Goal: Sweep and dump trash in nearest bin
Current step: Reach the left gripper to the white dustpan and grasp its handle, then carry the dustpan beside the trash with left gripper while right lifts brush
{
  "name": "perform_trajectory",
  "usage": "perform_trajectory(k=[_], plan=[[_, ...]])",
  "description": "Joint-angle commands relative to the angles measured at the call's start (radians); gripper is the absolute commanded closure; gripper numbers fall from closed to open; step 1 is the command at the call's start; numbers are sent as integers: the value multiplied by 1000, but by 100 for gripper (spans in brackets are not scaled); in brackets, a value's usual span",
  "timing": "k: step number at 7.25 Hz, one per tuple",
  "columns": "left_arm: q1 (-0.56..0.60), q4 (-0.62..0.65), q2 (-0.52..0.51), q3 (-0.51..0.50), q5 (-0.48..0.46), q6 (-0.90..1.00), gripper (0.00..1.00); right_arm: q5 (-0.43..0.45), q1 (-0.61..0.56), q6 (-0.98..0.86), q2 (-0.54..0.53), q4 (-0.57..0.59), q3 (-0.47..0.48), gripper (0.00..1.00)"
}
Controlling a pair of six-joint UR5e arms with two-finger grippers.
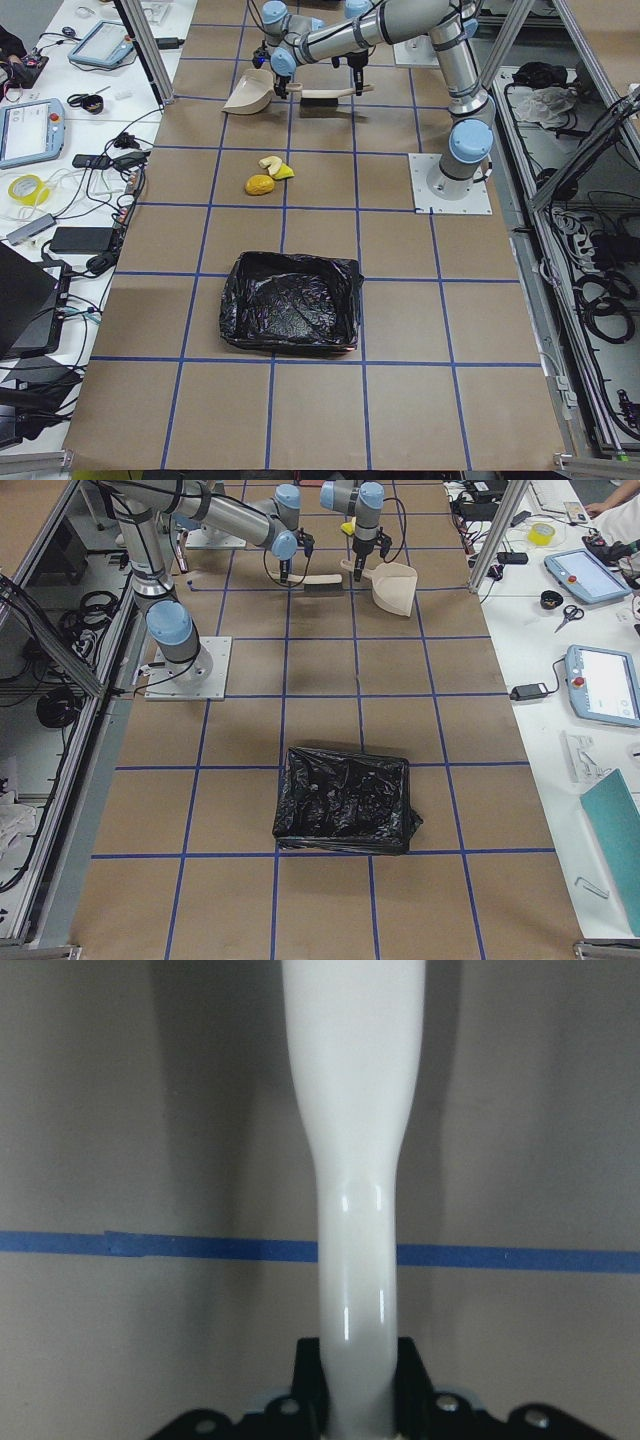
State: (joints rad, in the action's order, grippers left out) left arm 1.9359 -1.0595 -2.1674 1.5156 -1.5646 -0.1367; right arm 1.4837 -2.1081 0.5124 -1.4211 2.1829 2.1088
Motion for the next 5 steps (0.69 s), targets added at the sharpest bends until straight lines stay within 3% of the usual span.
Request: perform_trajectory(k=[1,4,5], plan=[[0,3,3,5,0,-1,23,71,5,-3,-19,-30,-9,100],[2,-8,20,3,0,-12,22,102,63,-17,-96,-124,-9,100],[2,-10,23,2,0,-35,30,101,103,-46,-136,-190,-9,100]])
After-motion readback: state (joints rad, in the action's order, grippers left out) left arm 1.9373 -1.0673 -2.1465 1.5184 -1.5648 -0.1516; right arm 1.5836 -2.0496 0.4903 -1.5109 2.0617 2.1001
